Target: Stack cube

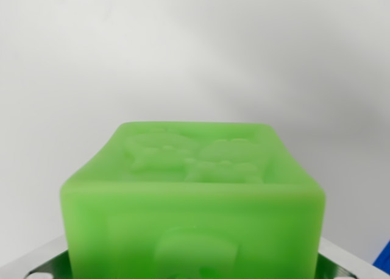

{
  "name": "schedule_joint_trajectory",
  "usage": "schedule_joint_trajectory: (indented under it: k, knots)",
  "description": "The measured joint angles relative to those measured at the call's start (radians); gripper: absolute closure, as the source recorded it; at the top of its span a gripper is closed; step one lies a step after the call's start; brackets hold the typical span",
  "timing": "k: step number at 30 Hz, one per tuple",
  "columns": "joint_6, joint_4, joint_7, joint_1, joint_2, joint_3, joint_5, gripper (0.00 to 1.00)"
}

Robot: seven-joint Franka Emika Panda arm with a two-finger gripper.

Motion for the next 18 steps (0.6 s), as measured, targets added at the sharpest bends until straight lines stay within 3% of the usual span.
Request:
schedule_joint_trajectory:
  k: [18]
  knots:
    - [-0.007, -0.007, -0.004, -0.053, -0.014, -0.006, 0.005, 1.0]
